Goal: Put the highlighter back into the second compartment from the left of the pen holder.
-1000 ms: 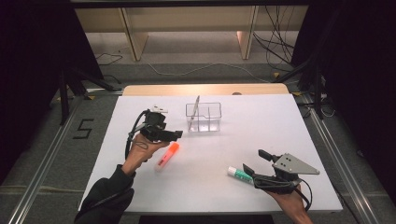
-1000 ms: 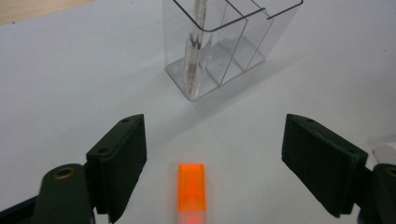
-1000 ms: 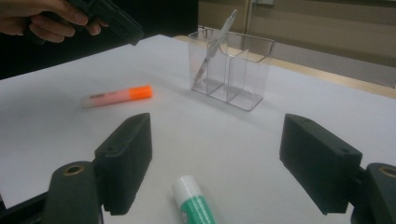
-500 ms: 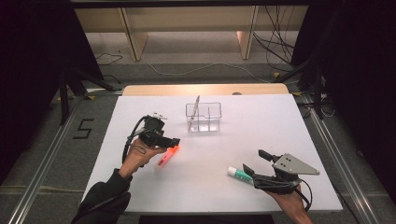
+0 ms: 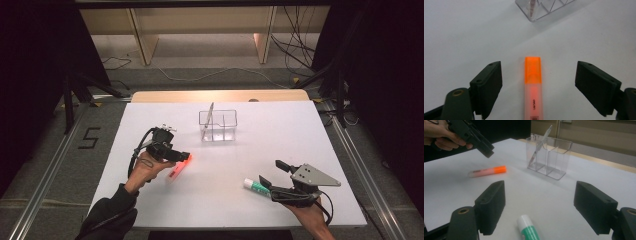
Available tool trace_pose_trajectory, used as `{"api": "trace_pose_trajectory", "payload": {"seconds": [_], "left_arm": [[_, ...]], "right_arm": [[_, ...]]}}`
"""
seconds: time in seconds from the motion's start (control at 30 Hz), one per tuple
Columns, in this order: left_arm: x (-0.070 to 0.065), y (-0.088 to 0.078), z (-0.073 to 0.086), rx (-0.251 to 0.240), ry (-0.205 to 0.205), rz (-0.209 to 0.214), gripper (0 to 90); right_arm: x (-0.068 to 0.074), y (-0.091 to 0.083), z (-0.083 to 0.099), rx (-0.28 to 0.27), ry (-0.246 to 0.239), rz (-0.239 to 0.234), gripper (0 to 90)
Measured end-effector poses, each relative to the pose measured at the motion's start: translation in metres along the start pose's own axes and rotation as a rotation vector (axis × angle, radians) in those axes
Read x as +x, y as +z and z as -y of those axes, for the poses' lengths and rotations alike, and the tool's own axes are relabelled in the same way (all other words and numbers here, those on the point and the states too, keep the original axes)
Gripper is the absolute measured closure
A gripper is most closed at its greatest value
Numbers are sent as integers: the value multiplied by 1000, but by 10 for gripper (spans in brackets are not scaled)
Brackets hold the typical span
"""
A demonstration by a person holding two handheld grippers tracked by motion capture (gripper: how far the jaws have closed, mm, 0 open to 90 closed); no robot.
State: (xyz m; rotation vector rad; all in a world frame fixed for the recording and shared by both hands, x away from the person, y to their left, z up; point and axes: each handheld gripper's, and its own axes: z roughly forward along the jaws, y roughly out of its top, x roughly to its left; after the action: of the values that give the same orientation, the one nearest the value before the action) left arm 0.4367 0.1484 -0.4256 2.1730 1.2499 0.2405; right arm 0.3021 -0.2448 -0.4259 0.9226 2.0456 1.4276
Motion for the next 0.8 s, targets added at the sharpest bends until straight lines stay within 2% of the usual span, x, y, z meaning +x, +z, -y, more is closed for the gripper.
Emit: {"api": "trace_pose_trajectory", "payload": {"seconds": [0.2,0.3,0.33,0.4,0.53,0.7,0.77,0.8], "left_arm": [[4,0,1,34,-9,-4,214],[4,1,1,59,0,4,215],[3,3,2,81,8,8,216],[1,5,2,89,7,7,219],[-2,13,3,148,37,10,232],[-4,20,4,172,31,21,278],[-3,23,4,202,44,17,288],[-4,25,4,210,38,19,300]], "right_arm": [[0,-1,0,-1,-3,2,262],[1,0,0,-1,-11,2,262],[2,0,0,4,-10,0,262],[2,0,0,6,-12,-1,262],[3,1,0,6,-16,-4,262],[4,2,0,15,-17,-1,262],[3,2,0,15,-19,-1,262],[3,2,1,15,-21,-4,262]]}}
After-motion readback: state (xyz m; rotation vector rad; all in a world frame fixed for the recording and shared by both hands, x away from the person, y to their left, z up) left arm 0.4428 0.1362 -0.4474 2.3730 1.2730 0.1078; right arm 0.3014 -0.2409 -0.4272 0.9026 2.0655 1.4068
